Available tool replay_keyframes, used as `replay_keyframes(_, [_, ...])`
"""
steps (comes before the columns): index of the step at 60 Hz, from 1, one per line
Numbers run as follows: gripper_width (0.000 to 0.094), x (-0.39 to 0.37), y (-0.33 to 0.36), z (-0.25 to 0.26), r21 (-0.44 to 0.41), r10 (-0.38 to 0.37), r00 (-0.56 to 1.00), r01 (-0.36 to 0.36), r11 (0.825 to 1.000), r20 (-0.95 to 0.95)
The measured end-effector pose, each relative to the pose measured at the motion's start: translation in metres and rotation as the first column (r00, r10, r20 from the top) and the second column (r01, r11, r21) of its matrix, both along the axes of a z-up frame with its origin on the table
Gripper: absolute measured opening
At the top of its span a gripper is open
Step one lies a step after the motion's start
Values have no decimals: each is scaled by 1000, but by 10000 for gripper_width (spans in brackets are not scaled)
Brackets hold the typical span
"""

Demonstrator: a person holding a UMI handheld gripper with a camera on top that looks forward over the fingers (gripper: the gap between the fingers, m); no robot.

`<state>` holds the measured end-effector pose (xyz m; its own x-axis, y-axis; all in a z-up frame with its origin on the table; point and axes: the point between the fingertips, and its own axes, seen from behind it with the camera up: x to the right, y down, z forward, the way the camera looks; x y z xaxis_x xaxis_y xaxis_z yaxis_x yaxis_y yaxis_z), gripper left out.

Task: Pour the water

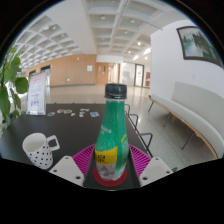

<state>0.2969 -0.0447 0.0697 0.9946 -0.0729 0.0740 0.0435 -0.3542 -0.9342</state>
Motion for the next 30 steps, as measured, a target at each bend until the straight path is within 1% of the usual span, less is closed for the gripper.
replay_keyframes(1, [602, 1, -2, -2, -16, -3, 1000, 3, 1000, 1])
replay_keyframes(5, [877, 1, -12, -2, -54, -21, 1000, 21, 998, -13])
replay_keyframes(7, [838, 3, -18, 0, -65, -34, 999, 33, 997, -20])
replay_keyframes(12, [867, 3, -39, 13, -79, -62, 997, 59, 995, -46])
replay_keyframes(19, [849, -5, -81, 37, -82, -91, 995, 87, 993, -48])
replay_keyframes(30, [856, -29, -170, 88, -68, -83, 996, 81, 994, -29])
